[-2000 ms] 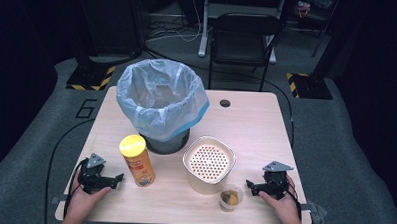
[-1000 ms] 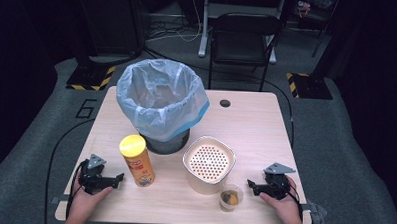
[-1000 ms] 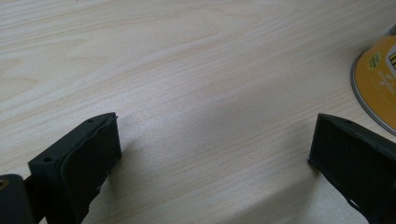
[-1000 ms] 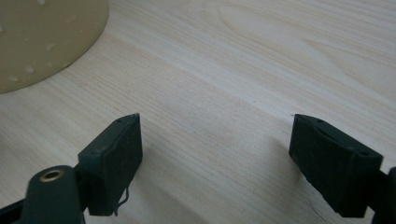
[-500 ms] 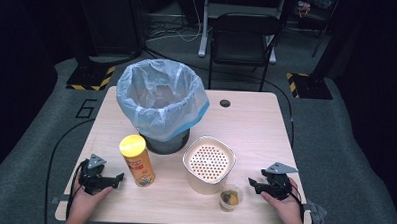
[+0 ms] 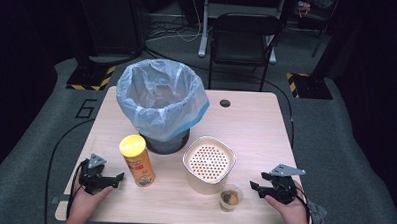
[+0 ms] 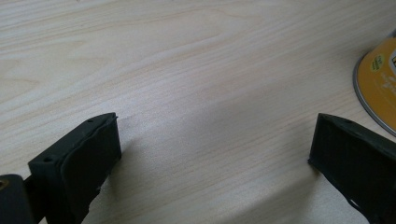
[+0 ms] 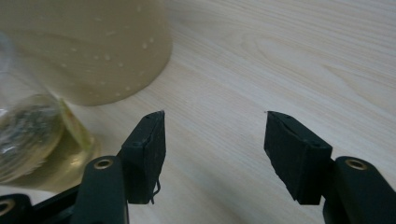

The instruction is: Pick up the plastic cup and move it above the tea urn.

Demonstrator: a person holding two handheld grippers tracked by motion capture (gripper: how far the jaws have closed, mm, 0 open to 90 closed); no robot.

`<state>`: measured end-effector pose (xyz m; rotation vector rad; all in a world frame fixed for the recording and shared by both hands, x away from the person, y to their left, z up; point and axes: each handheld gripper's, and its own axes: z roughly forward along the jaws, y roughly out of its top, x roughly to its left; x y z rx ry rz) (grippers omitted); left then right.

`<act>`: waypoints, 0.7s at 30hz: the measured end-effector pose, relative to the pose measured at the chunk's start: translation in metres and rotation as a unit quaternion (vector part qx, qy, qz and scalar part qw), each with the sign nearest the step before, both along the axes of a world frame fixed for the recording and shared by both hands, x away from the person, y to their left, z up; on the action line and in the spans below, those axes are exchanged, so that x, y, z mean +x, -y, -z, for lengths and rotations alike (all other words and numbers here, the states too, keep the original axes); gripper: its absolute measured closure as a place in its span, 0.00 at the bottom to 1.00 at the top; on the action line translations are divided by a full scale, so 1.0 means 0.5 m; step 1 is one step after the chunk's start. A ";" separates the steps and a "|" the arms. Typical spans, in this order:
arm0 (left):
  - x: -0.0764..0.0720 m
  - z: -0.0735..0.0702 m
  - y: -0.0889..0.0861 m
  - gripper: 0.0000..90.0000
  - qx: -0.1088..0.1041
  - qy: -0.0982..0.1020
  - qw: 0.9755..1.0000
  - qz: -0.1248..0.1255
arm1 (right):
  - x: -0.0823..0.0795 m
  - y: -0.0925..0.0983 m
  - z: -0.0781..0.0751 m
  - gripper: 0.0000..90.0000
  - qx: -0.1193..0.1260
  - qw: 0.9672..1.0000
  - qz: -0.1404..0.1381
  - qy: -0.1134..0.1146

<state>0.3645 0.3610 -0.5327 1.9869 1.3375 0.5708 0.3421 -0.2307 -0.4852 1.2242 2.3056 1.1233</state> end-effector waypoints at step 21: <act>0.000 0.000 0.000 0.02 0.000 0.000 1.000 0.000 | -0.076 -0.034 -0.002 0.38 0.011 0.996 -0.092 -0.004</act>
